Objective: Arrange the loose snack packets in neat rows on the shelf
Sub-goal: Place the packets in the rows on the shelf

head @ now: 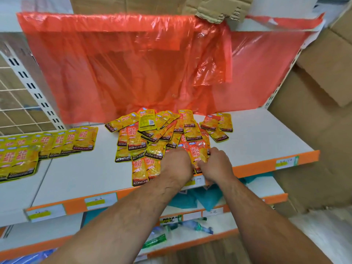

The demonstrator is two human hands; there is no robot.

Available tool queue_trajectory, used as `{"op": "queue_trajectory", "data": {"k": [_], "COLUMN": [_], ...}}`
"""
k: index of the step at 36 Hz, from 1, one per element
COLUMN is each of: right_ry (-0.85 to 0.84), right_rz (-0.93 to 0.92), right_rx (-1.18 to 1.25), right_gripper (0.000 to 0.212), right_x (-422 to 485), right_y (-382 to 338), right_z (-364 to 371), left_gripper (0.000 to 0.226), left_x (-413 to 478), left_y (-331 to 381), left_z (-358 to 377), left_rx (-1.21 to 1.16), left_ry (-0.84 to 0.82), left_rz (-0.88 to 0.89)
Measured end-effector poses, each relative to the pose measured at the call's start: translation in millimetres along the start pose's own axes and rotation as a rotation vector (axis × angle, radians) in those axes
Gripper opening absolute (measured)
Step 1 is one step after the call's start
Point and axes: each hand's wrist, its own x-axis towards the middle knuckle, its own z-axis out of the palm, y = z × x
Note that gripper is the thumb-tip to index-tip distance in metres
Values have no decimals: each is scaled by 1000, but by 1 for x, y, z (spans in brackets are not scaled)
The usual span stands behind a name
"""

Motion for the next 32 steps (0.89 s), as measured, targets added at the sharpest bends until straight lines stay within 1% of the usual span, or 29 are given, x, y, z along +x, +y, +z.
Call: {"op": "queue_trajectory", "data": {"k": [3,7,9,12,13,15,17,19,22,23,28,30,32], "right_ry": [-20,-39,-62,-102,-114,-115,-111,-142,-204,-219,-287,-305,-312], "right_rz": [16,29,38,66,81,116,156,191,186,177,138,116,51], "right_rx": [30,50,73,154,194,308,438,565,663,674,745,727,675], "right_gripper": [59,51,45,33,29,23,22,22,29,31,27,22,24], "right_x": [3,3,4,8,9,11,11,9,3,0,-20,-27,-36], "right_y": [1,0,1,1,2,2,3,4,-4,-9,-47,-64,-82], "right_z": [-2,-9,-13,-20,-22,-27,-33,-36,-37,-36,-22,-12,-1], "left_gripper": [49,67,61,29,23,19,14,14,40,43,34,31,23], "left_x": [0,1,4,9,10,12,11,10,5,4,-10,-19,-29], "left_y": [3,5,5,5,6,5,2,-5,-17,-22,-57,-78,-102], "left_z": [0,-2,-3,-8,-11,-14,-17,-17,-21,-23,-40,-47,-54], "left_rx": [-39,-160,-298,-460,-512,-630,-760,-864,-956,-988,-1084,-1113,-1133], "left_ry": [-26,-39,-38,-62,-79,-90,-85,-79,-62,-65,-75,-58,-57], "left_rz": [-21,-96,-167,-223,-231,-257,-290,-305,-322,-323,-338,-371,-408]}}
